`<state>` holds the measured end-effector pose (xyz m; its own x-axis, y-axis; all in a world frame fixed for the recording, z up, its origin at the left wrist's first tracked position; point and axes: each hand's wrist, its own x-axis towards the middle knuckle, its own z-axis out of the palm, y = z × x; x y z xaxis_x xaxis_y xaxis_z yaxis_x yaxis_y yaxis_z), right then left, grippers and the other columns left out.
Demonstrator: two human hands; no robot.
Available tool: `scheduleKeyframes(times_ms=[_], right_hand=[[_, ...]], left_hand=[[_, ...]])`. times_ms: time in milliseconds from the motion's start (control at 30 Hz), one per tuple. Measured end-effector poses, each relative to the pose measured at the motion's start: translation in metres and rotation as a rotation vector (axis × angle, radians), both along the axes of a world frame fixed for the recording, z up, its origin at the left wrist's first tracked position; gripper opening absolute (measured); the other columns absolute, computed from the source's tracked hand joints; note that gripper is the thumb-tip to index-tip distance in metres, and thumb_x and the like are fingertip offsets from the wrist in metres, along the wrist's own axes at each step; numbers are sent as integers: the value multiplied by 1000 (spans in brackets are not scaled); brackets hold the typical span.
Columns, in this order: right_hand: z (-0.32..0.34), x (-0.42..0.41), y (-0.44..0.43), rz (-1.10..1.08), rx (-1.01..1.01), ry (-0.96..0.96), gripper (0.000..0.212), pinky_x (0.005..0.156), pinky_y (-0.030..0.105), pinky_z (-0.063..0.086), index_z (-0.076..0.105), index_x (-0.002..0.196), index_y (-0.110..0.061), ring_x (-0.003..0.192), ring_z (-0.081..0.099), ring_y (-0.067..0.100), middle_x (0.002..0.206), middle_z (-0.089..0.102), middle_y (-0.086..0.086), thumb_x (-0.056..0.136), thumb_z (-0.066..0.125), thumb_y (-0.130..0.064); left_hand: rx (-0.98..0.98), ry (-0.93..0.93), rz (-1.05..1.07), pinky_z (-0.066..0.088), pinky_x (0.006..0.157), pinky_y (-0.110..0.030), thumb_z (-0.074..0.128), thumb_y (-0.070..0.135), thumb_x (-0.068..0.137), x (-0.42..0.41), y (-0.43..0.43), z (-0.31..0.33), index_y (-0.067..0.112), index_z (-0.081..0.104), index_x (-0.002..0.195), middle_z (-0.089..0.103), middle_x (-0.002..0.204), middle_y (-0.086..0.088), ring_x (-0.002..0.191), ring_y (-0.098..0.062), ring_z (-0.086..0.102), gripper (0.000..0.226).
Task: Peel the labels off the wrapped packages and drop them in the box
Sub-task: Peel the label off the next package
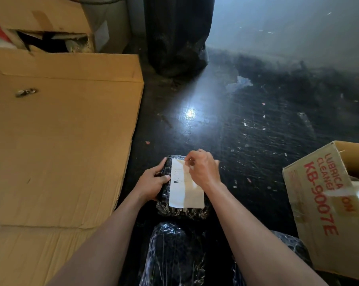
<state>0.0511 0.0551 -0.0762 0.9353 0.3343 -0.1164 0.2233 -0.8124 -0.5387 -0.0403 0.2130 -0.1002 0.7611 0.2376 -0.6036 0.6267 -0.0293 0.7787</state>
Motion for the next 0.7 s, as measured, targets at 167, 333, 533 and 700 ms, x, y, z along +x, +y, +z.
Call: scheduleKeyframes(times_ms=[167,333,533,700], right_hand=[[-5,-7,-4,-9,69,-58,20,85,43,40,70,84,-22,96,50,17,87,60,-7,87,67,-3],[-11,-12,-4,-9,164,-101,17,85,46,46,71,84,-18,94,47,16,86,59,-6,90,66,-3],[-17,-16,-13,9,270,-113,19,81,43,52,71,88,-18,102,42,15,91,57,-7,91,65,0],[-23,-22,-17,-36,293,-162,23,87,43,49,69,90,-22,108,38,13,96,56,-10,90,66,1]], left_hand=[[23,15,43,57,94,-48,66,18,88,1,-3,-5,62,47,134,74,112,11,98,-14,73,67],[35,6,99,56,95,-45,67,28,77,2,-8,-10,62,47,133,73,119,9,100,-14,72,69],[74,-17,130,52,102,-41,66,31,76,4,-13,-11,52,49,139,67,133,7,111,-13,66,68],[160,-27,116,49,106,-40,66,21,90,8,-19,-5,39,48,147,63,139,4,118,-16,62,62]])
